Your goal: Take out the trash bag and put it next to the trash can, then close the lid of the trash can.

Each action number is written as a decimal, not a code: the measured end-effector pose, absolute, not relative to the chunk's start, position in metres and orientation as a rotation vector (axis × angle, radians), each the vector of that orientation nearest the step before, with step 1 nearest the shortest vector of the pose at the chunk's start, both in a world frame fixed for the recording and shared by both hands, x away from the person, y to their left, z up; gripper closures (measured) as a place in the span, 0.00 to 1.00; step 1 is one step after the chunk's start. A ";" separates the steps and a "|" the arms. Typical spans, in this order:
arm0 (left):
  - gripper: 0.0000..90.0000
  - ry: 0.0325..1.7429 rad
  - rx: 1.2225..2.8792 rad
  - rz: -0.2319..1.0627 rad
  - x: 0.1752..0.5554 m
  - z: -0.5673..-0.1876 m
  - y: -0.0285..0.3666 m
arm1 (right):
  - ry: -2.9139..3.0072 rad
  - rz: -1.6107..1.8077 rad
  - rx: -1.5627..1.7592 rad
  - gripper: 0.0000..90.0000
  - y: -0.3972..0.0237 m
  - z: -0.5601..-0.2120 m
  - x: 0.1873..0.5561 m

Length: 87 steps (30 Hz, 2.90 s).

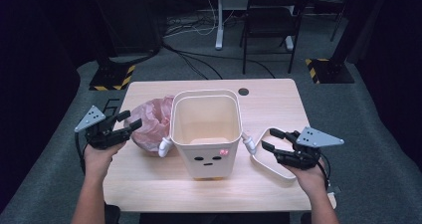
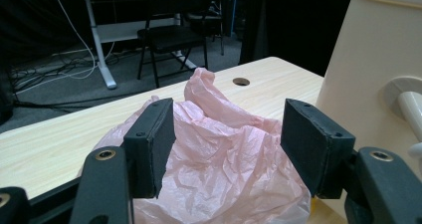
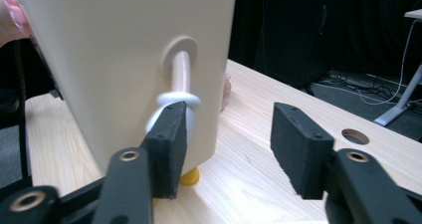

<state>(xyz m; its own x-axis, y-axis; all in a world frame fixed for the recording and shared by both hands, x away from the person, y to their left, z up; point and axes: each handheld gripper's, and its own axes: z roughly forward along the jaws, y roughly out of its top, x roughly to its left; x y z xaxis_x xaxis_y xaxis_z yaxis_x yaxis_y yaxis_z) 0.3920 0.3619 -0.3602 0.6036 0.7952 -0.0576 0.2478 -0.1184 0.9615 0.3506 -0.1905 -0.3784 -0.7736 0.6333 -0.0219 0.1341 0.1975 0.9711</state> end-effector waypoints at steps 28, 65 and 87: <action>0.42 0.872 1.692 0.584 0.392 -0.361 0.356 | 2.222 1.333 0.696 0.65 -0.187 -0.434 0.356; 0.42 0.878 1.686 0.577 0.397 -0.362 0.360 | 2.519 1.151 0.804 0.73 -0.195 -0.487 0.363; 0.42 0.878 1.708 0.576 0.398 -0.364 0.357 | 2.613 0.934 0.884 0.92 -0.193 -0.502 0.376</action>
<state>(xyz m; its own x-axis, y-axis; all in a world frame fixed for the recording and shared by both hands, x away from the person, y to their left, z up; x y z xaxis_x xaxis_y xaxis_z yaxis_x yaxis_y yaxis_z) 0.3977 0.3569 -0.3636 0.6106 0.7904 -0.0493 0.2692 -0.1486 0.9515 0.3761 -0.1930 -0.5025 -0.7921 0.6103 -0.0117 0.4647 0.6152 0.6368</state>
